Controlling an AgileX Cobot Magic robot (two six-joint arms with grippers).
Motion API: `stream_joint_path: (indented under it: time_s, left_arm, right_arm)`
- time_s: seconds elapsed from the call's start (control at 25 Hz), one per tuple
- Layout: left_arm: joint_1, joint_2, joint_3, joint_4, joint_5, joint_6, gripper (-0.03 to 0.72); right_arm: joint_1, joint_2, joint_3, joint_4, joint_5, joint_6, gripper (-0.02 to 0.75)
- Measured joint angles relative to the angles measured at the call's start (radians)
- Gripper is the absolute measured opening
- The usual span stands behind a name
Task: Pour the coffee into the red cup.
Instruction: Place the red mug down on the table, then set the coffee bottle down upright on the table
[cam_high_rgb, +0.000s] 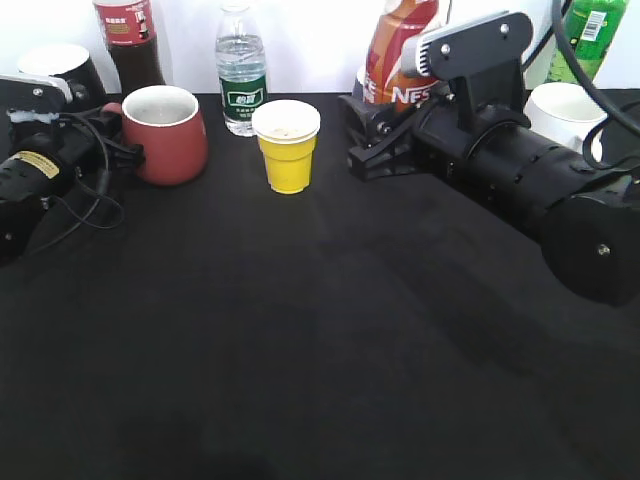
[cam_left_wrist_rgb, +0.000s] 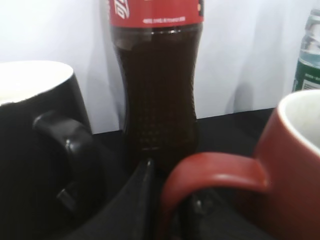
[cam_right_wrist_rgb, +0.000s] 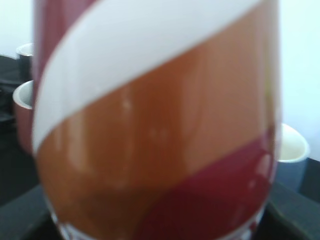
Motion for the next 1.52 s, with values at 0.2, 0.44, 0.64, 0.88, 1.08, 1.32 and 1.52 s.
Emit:
stream_joint_path:
  time_s: [0.2,0.44,0.64,0.88,1.08,1.32,1.52]
  left_arm:
    - [0.0,0.0,0.001,-0.001,0.005,-0.012,0.146]
    - [0.0,0.0,0.046,-0.007,-0.047,-0.016,0.265]
    - [0.0,-0.015,0.093,-0.011,-0.069,-0.016,0.267]
    - [0.0,-0.124,0.294,-0.052,-0.143,-0.016,0.341]
    - [0.0,-0.356,0.476,-0.043,-0.07,-0.016,0.344]
    - [-0.093,-0.604,0.483,-0.038,0.312,-0.016,0.344]
    - [-0.127,-0.725,0.484,-0.038,0.48,-0.016,0.344]
  right_arm:
    - [0.0,0.0,0.001,0.014,-0.019,-0.017,0.534]
    - [0.0,0.0,0.001,0.021,-0.034,-0.043,0.534]
    - [0.0,0.0,0.001,0.042,-0.037,-0.043,0.534]
    - [0.0,0.0,0.001,0.078,-0.037,-0.044,0.534]
    - [-0.115,0.038,0.001,0.097,-0.037,-0.044,0.534]
    - [-0.202,0.171,-0.017,0.108,-0.164,-0.044,0.534]
    - [-0.202,0.36,-0.15,0.111,-0.179,-0.021,0.534]
